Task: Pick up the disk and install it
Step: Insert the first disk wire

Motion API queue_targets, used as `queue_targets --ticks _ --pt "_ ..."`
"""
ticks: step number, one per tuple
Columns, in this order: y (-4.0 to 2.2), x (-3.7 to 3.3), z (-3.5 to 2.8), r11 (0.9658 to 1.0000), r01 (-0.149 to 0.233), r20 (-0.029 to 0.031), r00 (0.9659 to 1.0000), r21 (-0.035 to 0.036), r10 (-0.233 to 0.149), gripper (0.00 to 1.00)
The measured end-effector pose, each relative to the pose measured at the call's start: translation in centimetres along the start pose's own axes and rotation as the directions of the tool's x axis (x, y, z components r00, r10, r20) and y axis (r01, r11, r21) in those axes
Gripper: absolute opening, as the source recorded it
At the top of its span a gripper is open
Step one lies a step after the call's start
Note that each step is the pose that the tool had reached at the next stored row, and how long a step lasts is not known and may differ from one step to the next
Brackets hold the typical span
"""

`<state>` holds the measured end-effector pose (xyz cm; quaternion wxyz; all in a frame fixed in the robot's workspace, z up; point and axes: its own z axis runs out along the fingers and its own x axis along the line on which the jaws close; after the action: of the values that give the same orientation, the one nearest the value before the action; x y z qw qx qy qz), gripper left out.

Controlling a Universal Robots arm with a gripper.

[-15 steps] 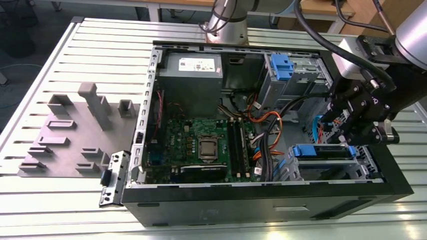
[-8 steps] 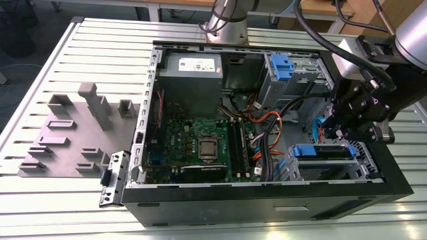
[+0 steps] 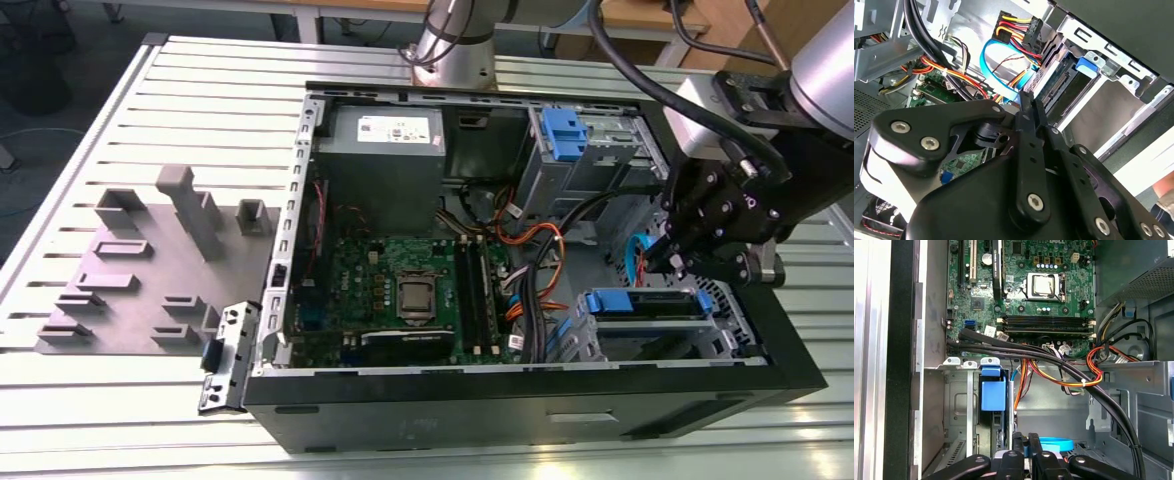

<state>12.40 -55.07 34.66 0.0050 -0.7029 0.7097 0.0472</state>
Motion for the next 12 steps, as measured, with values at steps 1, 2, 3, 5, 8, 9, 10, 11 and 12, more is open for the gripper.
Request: queue_targets --ticks 1,2,3,5,8,9,10,11,12 --pt "0.0 0.0 0.0 1.0 0.0 0.0 1.0 0.0 0.0 0.16" --pt "0.0 0.0 0.01 1.0 0.0 0.0001 1.0 0.0 0.0 0.16" --pt "0.0 0.0 0.01 1.0 0.0 0.0 1.0 0.0 0.0 0.16" --pt "0.0 0.03 0.01 1.0 0.0 -0.0031 1.0 0.0 0.0 0.16" --pt "0.0 0.11 0.02 1.0 -0.001 -0.0124 0.9999 0.0002 0.002 0.16" --pt "0.0 0.13 0.03 1.0 -0.002 -0.0157 0.9999 0.0003 0.002 0.16" --pt "0.0 0.18 0.03 1.0 -0.002 -0.0183 0.9998 0.0003 0.002 0.16" --pt "-0.01 0.26 0.03 1.0 -0.003 -0.0202 0.9998 0.0004 0.003 0.16" --pt "-0.01 0.34 0.04 1.0 -0.003 -0.0215 0.9998 0.0004 0.003 0.16"
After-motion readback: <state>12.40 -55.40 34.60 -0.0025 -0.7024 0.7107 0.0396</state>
